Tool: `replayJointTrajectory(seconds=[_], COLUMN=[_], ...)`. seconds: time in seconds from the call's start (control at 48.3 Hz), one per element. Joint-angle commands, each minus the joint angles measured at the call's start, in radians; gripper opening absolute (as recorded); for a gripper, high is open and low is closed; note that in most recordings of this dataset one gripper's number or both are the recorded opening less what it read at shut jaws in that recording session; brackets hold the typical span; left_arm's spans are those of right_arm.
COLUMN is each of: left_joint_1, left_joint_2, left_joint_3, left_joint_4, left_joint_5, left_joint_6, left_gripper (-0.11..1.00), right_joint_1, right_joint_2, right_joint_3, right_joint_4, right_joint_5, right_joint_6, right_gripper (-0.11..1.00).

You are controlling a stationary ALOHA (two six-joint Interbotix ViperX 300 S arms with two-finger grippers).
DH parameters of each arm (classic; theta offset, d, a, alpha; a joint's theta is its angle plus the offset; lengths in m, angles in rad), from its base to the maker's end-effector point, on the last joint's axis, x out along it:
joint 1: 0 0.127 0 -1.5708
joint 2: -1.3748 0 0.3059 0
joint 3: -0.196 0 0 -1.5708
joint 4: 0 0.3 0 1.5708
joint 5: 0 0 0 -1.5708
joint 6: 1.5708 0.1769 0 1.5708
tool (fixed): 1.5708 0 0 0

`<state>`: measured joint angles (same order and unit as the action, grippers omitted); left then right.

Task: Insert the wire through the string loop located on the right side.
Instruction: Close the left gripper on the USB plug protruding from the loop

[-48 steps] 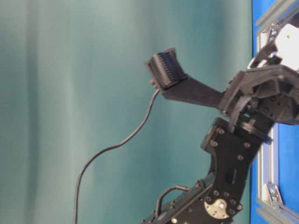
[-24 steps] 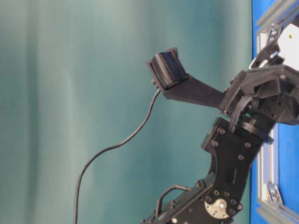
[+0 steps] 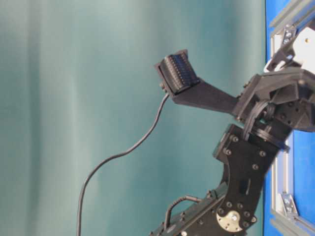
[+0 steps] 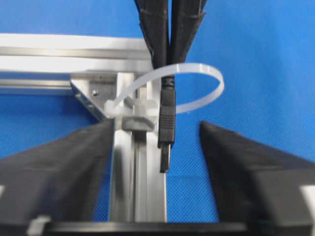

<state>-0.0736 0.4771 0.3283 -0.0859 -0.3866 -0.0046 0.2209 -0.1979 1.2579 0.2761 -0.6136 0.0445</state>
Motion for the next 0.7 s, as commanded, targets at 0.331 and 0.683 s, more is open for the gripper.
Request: replayJointTrajectory(seconds=[0.331,0.683], left_joint_1=[-0.006,-0.006], left_joint_2=[-0.034,-0.034], left_joint_3=[-0.021,-0.015], left_joint_4=[0.002,0.0], left_joint_5=[-0.052,-0.049], left_joint_6=[0.0,-0.002], left_gripper=[0.08,0.08], right_joint_1=[0.003,0.003], right_joint_2=[0.0,0.002], right_joint_3=[-0.02,-0.018], right_joint_4=[0.0,-0.005], right_joint_5=[-0.002,0.015], right_joint_6=[-0.002,-0.003], right_gripper=[-0.04,0.06])
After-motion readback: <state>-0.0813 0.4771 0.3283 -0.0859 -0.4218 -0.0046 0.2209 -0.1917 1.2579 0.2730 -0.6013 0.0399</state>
